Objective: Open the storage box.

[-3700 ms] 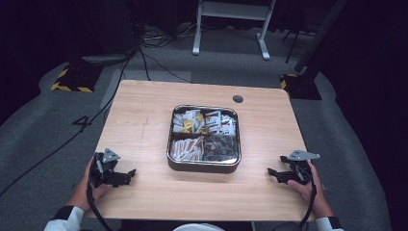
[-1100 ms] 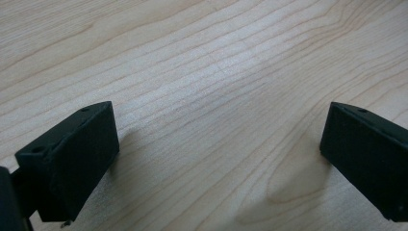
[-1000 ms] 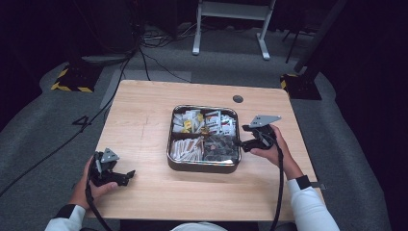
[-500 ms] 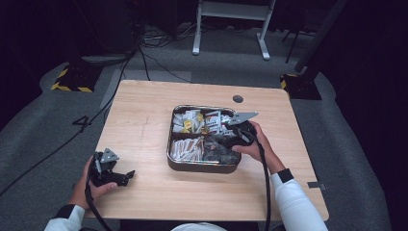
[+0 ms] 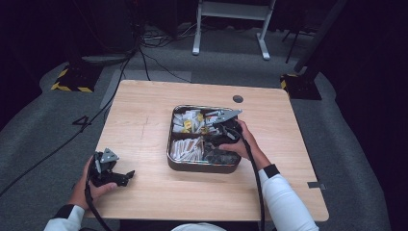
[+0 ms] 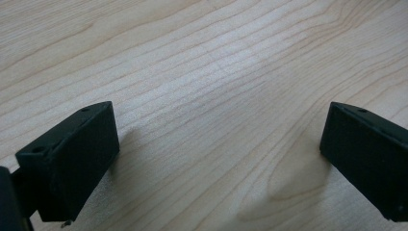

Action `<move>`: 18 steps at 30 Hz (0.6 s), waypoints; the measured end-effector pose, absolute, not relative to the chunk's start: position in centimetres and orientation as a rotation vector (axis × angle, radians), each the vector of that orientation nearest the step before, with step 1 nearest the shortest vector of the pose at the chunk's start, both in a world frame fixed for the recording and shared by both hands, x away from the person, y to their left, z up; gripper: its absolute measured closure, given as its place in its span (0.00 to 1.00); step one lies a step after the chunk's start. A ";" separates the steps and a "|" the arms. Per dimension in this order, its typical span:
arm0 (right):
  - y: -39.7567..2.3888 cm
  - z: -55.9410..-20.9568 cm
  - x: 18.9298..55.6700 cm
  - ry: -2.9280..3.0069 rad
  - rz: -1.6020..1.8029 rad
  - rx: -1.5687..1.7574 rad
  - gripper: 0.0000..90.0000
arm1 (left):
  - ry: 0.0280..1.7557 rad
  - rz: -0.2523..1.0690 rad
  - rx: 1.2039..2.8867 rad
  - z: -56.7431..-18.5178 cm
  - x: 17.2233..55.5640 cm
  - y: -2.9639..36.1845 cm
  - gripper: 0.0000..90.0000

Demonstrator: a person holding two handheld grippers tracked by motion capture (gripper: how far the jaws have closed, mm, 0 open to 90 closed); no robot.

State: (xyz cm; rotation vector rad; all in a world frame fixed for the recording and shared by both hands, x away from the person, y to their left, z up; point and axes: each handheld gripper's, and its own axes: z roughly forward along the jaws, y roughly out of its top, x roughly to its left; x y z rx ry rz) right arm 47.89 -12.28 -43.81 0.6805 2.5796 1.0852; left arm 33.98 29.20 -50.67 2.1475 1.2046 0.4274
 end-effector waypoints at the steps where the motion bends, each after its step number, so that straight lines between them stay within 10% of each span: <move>1: -12.1 -43.9 48.0 2.581 1.088 0.683 0.36 | 1.206 0.428 2.146 -50.7 34.0 29.2 0.00; 18: -10.4 -44.1 48.4 2.568 1.141 0.742 0.55 | 1.207 0.426 2.147 -50.7 33.9 29.2 0.00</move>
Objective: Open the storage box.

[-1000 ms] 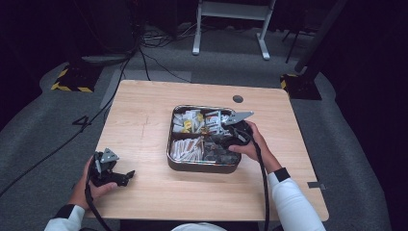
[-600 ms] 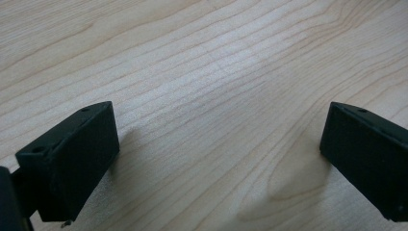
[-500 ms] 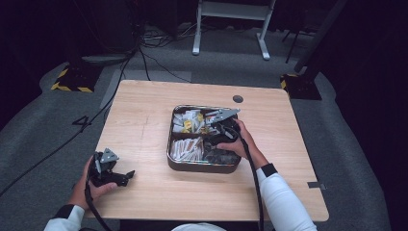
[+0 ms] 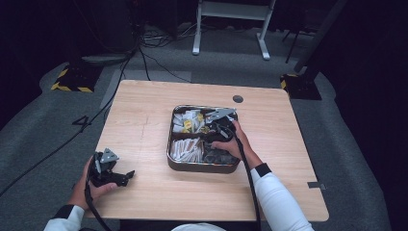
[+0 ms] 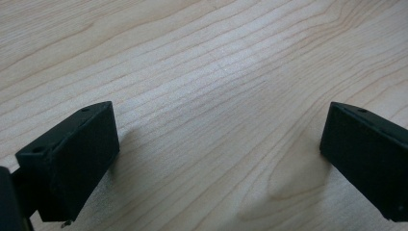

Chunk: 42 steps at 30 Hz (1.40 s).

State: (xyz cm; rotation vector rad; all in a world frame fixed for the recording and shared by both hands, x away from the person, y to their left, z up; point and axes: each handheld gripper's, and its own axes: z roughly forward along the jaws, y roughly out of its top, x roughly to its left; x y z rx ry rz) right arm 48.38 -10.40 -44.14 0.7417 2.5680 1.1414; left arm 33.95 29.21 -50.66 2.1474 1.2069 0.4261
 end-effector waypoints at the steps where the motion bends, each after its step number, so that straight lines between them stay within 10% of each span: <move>1: -10.4 -44.1 48.3 2.566 1.148 0.738 0.58 | 1.207 0.426 2.148 -50.7 33.9 29.2 0.00; 42: -11.1 -41.7 46.8 2.485 1.134 0.667 0.65 | 1.204 0.428 2.150 -50.7 33.9 29.3 0.00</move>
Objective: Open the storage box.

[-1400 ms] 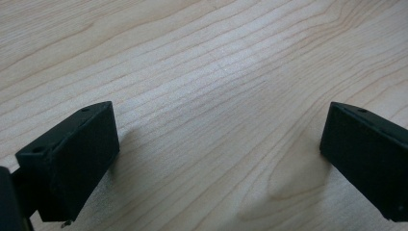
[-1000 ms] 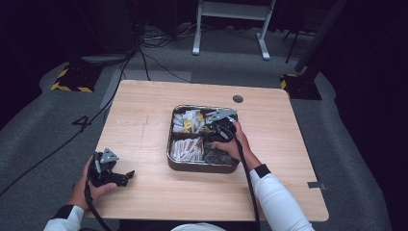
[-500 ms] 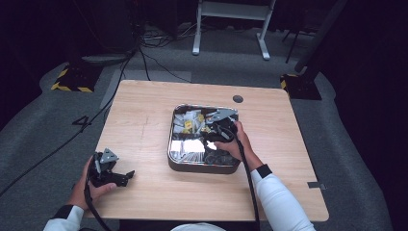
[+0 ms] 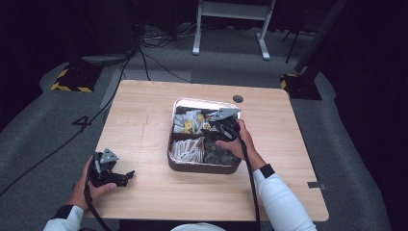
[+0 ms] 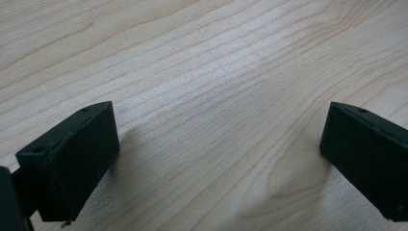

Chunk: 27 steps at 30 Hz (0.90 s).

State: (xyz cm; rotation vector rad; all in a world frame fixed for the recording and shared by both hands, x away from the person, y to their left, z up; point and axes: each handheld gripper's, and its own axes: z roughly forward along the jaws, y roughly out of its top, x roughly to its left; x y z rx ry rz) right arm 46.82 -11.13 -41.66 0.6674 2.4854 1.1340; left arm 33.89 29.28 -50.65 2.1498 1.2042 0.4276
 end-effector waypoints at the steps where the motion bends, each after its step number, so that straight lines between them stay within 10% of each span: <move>1: -11.2 -41.5 46.8 2.484 1.133 0.664 0.65 | 1.205 0.427 2.150 -50.6 33.9 29.3 0.00; 27: -12.4 -38.6 45.9 2.466 1.176 0.650 0.65 | 1.204 0.427 2.150 -50.6 33.9 29.3 0.00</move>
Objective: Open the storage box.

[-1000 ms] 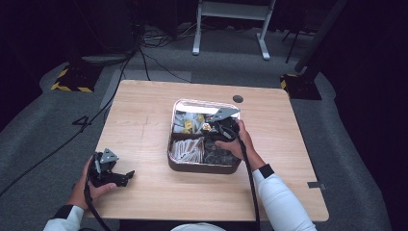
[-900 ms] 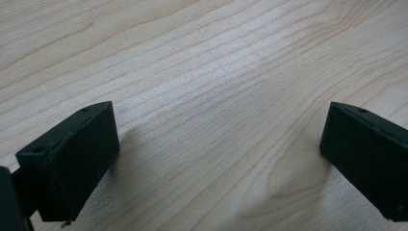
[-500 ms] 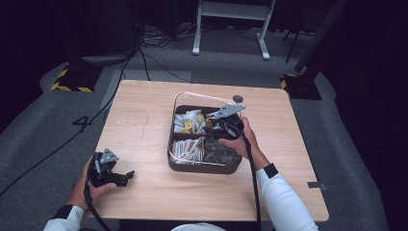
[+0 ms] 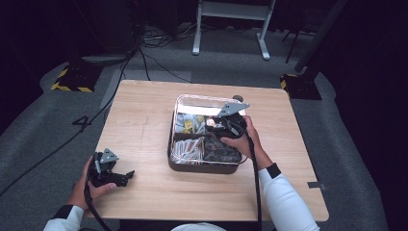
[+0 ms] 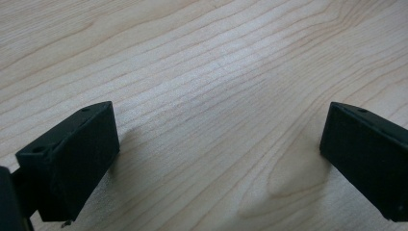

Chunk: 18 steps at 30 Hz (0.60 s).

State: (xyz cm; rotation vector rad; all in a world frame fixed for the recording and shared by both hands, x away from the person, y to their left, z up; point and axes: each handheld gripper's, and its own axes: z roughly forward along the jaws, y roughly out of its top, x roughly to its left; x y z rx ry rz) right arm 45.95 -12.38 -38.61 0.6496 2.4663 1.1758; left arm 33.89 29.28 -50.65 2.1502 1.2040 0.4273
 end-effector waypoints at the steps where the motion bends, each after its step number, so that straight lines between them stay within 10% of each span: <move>1: -12.5 -38.6 45.9 2.467 1.172 0.651 0.65 | 1.205 0.427 2.150 -50.6 33.9 29.3 0.00; 18: -16.3 -38.6 44.7 2.427 1.145 0.635 0.65 | 1.206 0.428 2.149 -50.6 33.9 29.3 0.00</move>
